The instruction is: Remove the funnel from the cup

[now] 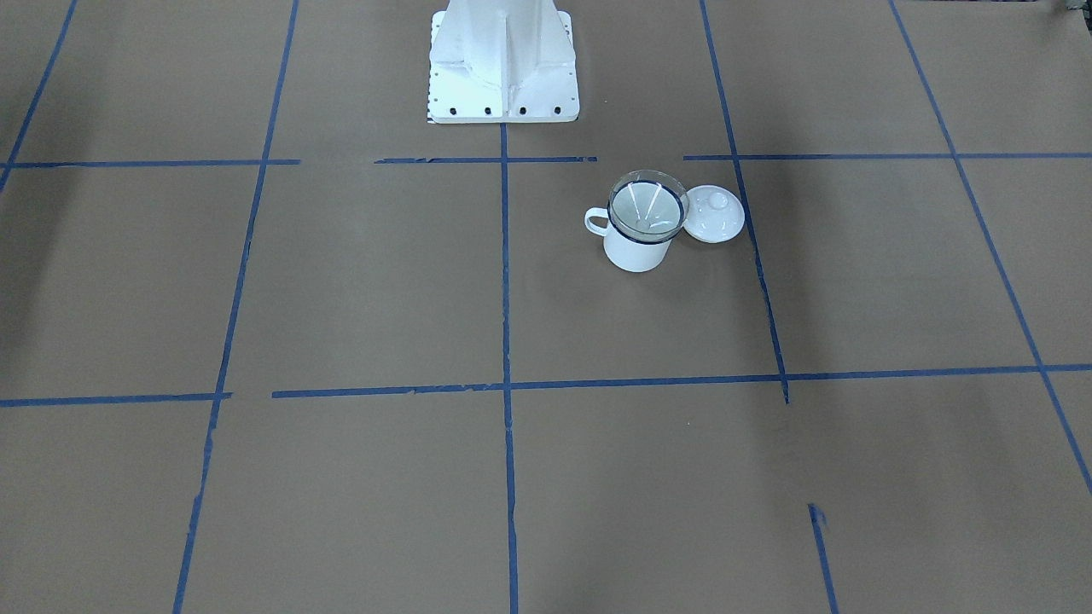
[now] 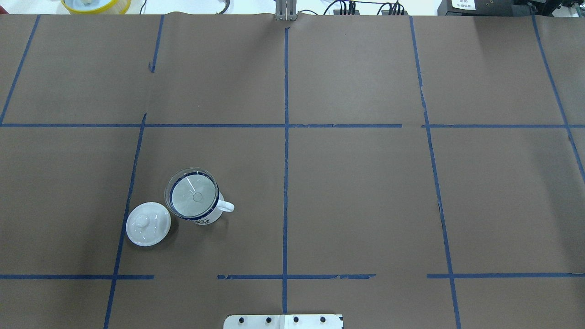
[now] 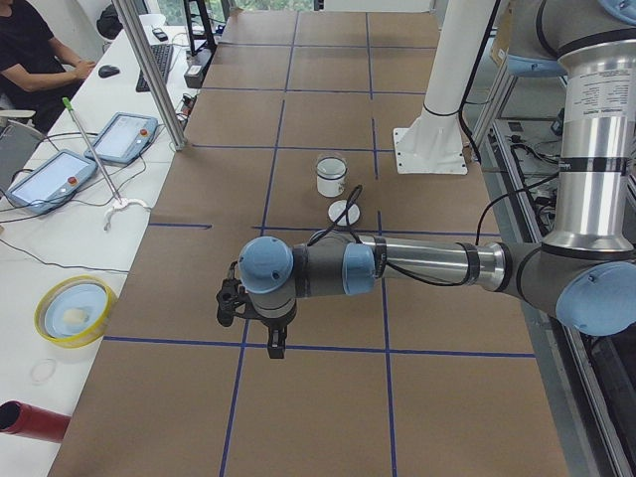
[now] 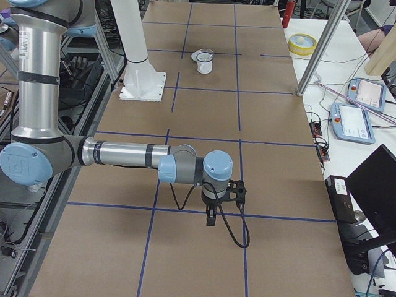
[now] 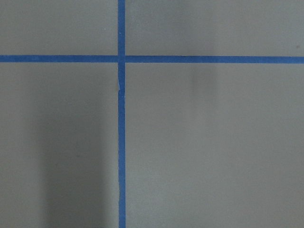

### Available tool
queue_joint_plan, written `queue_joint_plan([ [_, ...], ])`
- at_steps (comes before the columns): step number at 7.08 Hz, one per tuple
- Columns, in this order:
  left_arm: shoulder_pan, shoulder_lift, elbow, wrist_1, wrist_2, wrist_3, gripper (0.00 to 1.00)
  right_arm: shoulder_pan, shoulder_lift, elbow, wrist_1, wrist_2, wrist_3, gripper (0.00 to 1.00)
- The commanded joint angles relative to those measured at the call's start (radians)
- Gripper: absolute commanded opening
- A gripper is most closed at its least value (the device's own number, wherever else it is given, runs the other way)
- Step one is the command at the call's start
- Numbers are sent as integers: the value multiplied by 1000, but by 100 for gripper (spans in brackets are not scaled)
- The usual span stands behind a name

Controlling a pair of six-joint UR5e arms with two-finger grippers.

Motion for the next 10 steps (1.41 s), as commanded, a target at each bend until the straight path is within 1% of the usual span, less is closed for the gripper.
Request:
queue_joint_plan([
  [1,142,-12,-76,-143,7,-398,100,0,0,-1,0,0,0,100],
  [2,201,-22,-98,-217,7,-636,100,0,0,1,0,0,0,100],
  [3,308,-71,-123,-246,16,-867,100,0,0,1,0,0,0,100],
  [4,397,-160,-129,-242,77,-1140,100,0,0,1,0,0,0,100],
  [5,481,-194,-166,-239,105,-1285,100,0,0,1,0,0,0,100],
  [6,551,-243,-216,-196,146,-1460,100,0,0,1,0,0,0,100],
  [7,655,-319,-270,-73,233,-1580,100,0,0,1,0,0,0,100],
  [8,710,-435,-275,83,283,-1622,100,0,0,-1,0,0,0,100],
  [9,781,-529,-267,182,324,-1720,100,0,0,-1,0,0,0,100],
  [10,860,-556,-261,182,369,-1858,95,0,0,1,0,0,0,100],
])
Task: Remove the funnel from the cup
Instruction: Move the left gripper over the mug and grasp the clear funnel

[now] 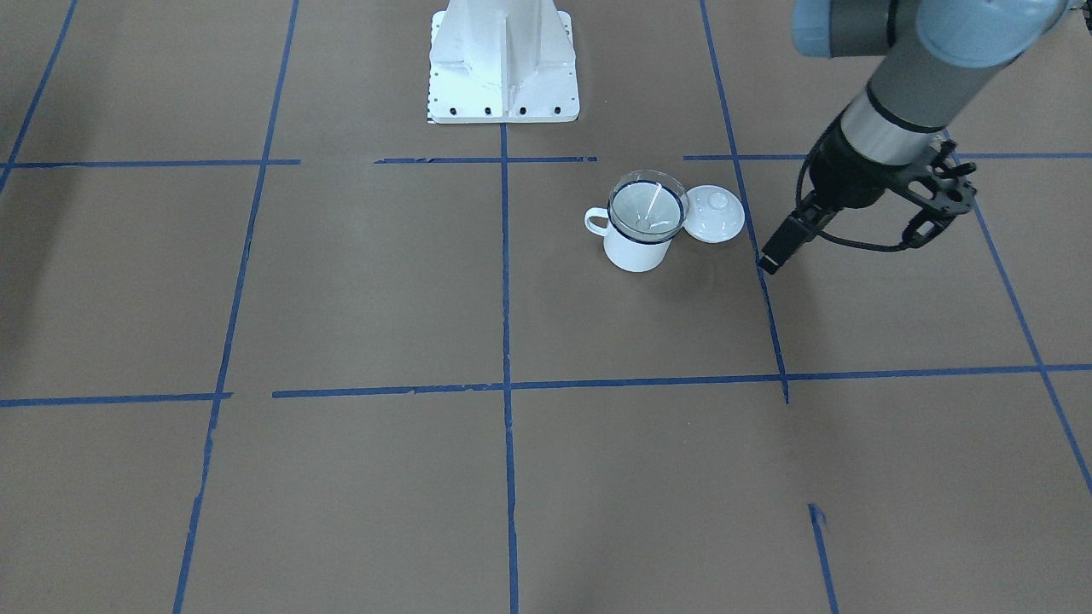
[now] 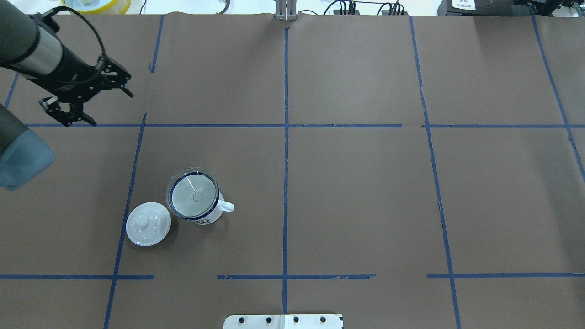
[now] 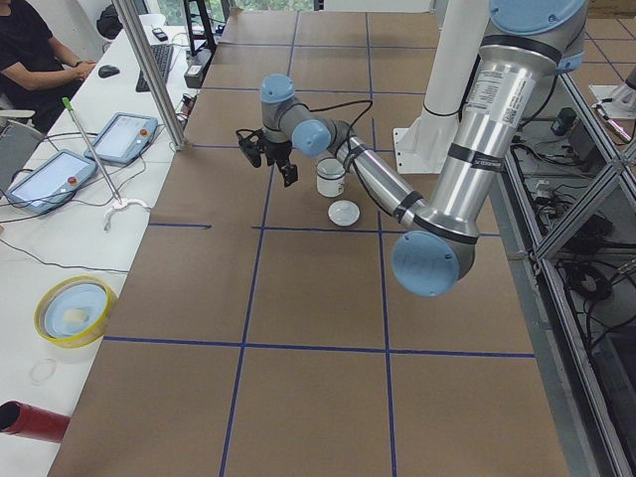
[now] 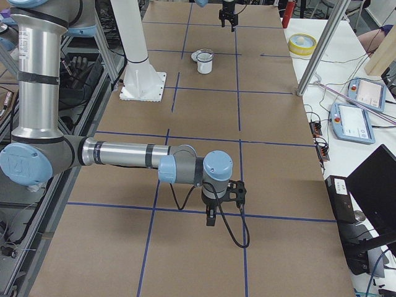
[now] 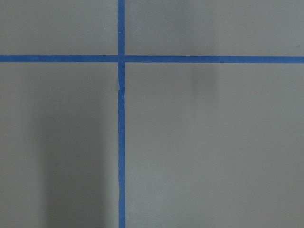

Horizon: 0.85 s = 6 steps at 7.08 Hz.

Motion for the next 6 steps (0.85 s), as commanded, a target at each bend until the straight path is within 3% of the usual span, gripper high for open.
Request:
queue_joint_plan([
  [1,172,-77,16,50,110,-209,93,0,0,-1,0,0,0,100],
  [4,249,-103,36,81,140,-279,94,0,0,1,0,0,0,100],
  [6,278,-151,119,73,172,-280,89,0,0,1,0,0,0,100],
])
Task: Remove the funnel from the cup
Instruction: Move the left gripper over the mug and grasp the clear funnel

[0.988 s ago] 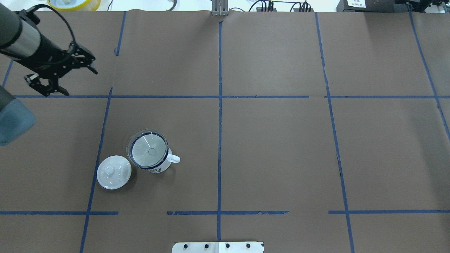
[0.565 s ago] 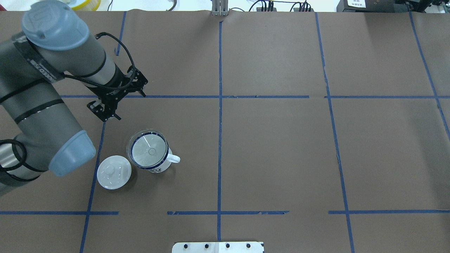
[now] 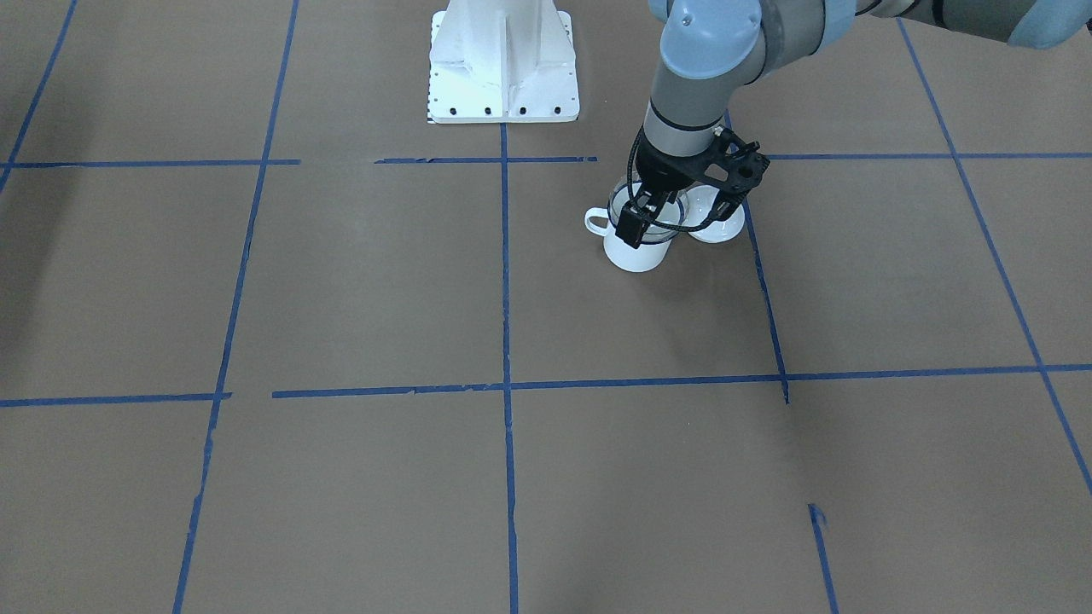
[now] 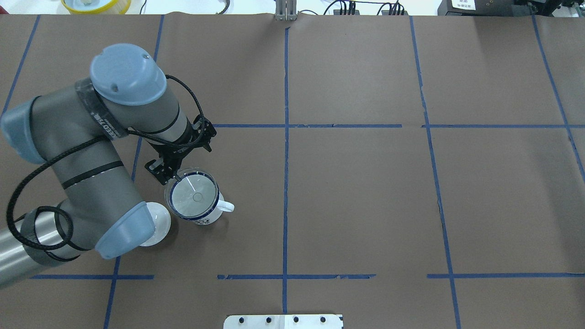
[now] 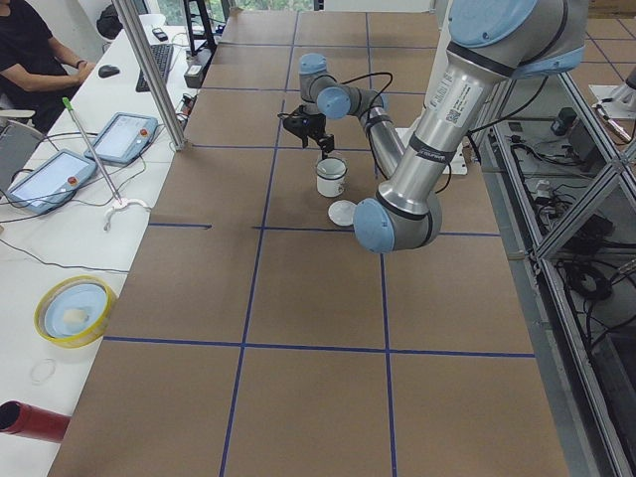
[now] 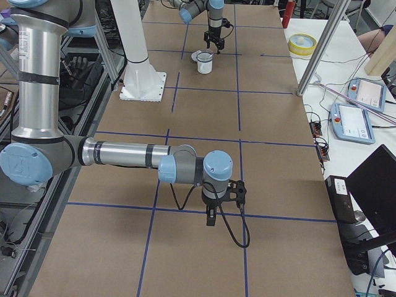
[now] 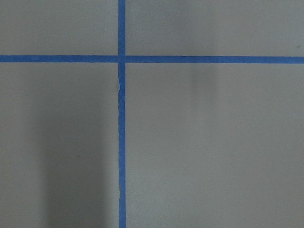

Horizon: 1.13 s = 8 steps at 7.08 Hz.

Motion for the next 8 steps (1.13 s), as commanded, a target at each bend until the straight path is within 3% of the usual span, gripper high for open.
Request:
queue_joint_plan([
  [1,16,-17,36,-3,17,-5,81,0,0,0,0,0,0,100],
  [2,32,-12,37,-1,22,-6,69,0,0,0,0,0,0,100],
  [3,42,-14,37,-1,32,-8,50,0,0,0,0,0,0,100],
  [4,42,-15,37,-1,32,-8,21,0,0,0,0,0,0,100],
  [5,42,-17,36,-1,32,-8,0,0,0,0,0,0,0,100],
  [8,46,-25,31,0,32,-10,0,0,0,-1,0,0,0,100],
])
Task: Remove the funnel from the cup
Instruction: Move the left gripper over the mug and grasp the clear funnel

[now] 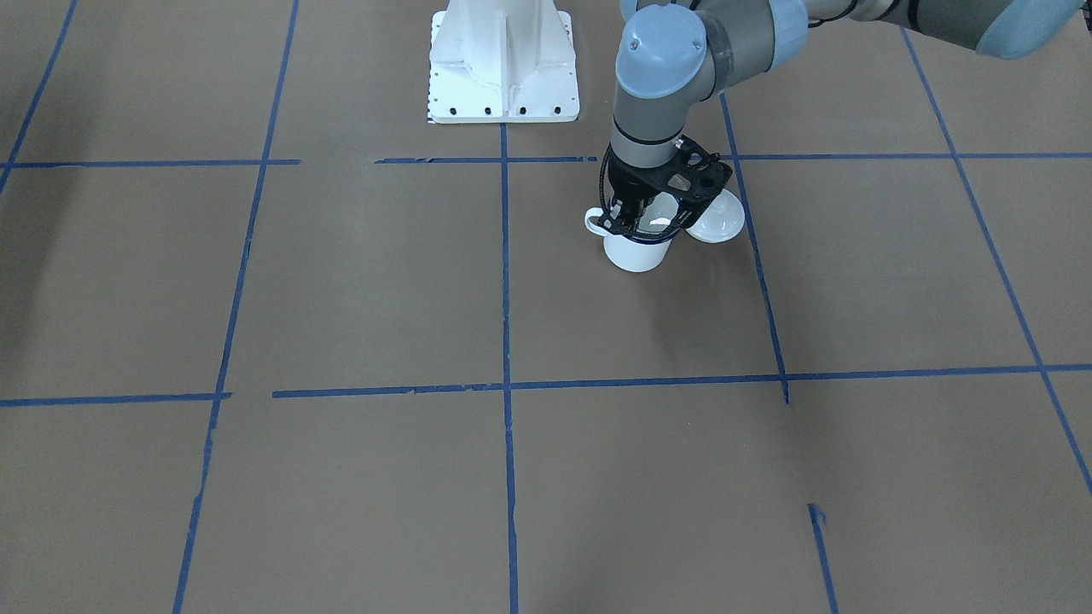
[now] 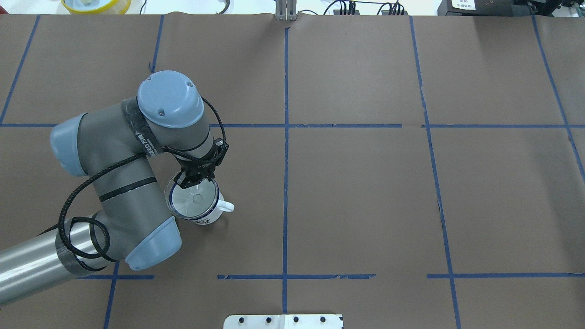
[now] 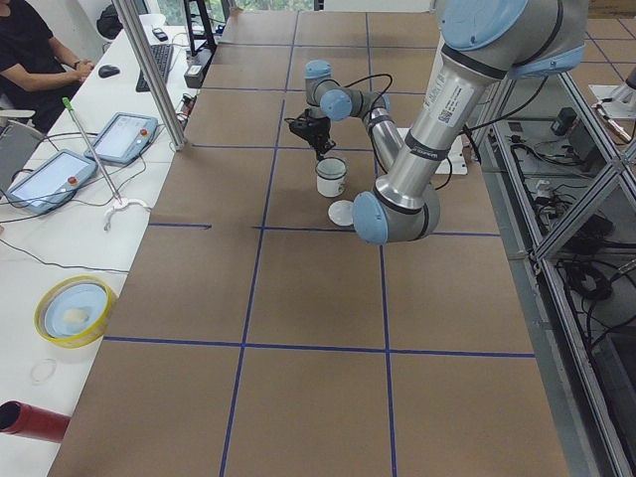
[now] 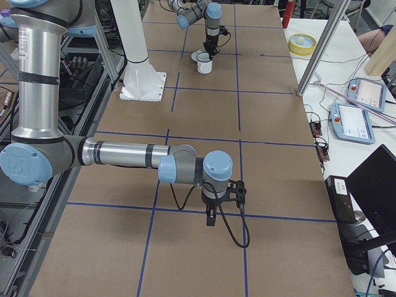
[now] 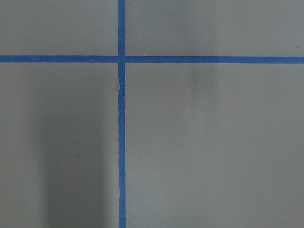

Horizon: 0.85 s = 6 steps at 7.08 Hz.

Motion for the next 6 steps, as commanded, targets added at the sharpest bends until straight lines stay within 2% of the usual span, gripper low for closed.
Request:
queue_joint_plan([
  [1,1,-4,-11,7,0,-1,0,0,0,0,0,0,0,100],
  [3,-4,-45,-28,101,5,2,0,0,0,0,0,0,0,100],
  [5,-7,-56,-127,209,49,10,0,0,0,-1,0,0,0,100],
  [6,-27,-82,-144,249,60,13,0,0,0,-1,0,0,0,100],
])
